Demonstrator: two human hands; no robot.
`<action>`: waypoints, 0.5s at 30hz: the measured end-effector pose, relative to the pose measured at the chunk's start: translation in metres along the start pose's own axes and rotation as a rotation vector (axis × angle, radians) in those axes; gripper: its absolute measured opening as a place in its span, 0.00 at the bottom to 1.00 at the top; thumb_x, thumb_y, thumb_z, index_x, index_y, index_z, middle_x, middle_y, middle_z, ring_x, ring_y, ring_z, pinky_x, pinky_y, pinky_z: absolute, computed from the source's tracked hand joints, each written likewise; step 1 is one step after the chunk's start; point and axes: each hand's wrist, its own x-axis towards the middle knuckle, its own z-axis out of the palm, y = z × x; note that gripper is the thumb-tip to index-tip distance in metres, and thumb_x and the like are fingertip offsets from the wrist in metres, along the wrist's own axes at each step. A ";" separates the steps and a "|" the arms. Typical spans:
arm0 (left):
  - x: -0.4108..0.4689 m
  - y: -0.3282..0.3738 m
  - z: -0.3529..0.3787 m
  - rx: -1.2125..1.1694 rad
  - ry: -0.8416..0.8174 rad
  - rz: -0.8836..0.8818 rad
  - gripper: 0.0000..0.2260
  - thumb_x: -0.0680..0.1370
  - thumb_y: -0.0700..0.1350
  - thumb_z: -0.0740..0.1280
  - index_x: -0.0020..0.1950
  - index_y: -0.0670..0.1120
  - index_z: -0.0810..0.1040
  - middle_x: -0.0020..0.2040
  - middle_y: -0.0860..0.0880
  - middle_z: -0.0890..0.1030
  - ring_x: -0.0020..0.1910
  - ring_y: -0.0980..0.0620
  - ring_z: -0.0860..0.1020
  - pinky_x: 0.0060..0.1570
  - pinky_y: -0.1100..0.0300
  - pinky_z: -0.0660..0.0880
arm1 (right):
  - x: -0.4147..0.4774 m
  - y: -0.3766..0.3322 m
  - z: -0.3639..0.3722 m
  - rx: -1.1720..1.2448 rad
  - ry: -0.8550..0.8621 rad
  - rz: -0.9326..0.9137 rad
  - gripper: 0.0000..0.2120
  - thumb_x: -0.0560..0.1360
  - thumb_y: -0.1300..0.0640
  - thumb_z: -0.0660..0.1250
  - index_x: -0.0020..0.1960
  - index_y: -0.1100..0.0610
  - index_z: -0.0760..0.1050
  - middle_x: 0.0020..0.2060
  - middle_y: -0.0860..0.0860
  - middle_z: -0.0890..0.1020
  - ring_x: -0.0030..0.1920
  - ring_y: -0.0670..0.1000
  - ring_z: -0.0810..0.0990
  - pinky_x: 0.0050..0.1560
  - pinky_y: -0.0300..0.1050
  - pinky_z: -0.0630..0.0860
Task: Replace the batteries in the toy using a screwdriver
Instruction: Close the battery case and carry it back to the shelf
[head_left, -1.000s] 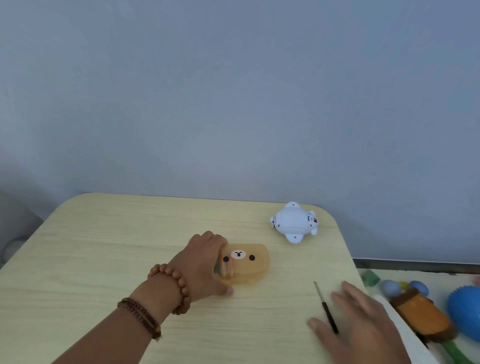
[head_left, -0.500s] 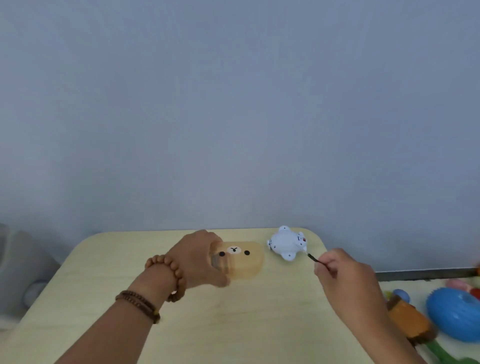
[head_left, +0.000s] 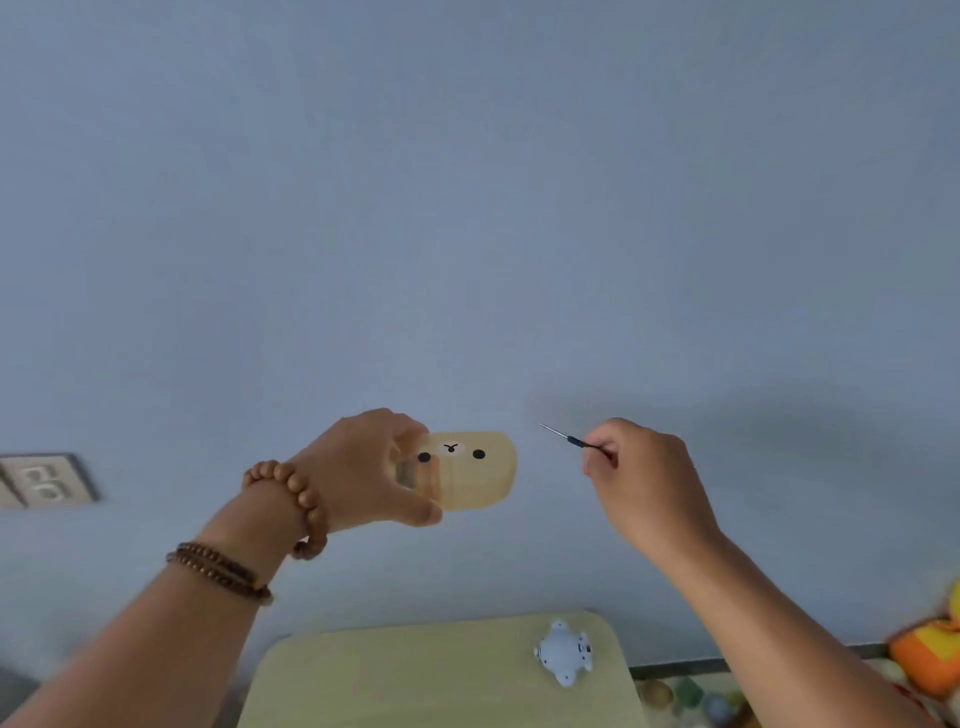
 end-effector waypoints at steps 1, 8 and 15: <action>-0.006 0.017 -0.031 0.002 0.008 -0.002 0.25 0.60 0.61 0.76 0.53 0.55 0.76 0.49 0.57 0.78 0.48 0.57 0.77 0.50 0.54 0.77 | 0.003 -0.021 -0.027 0.000 -0.008 0.010 0.07 0.76 0.57 0.65 0.41 0.50 0.79 0.33 0.47 0.83 0.33 0.53 0.81 0.35 0.53 0.81; -0.081 0.117 -0.210 0.026 0.052 -0.028 0.30 0.60 0.61 0.76 0.60 0.59 0.73 0.52 0.61 0.76 0.49 0.60 0.76 0.51 0.60 0.76 | -0.004 -0.147 -0.202 0.005 -0.047 0.006 0.04 0.74 0.52 0.66 0.44 0.48 0.79 0.35 0.45 0.82 0.35 0.49 0.81 0.36 0.46 0.79; -0.156 0.155 -0.277 0.080 0.075 -0.059 0.29 0.61 0.62 0.75 0.59 0.57 0.75 0.51 0.60 0.77 0.49 0.60 0.77 0.51 0.59 0.76 | -0.038 -0.209 -0.294 0.026 -0.036 -0.045 0.04 0.73 0.52 0.66 0.42 0.47 0.79 0.38 0.43 0.82 0.35 0.49 0.81 0.34 0.43 0.75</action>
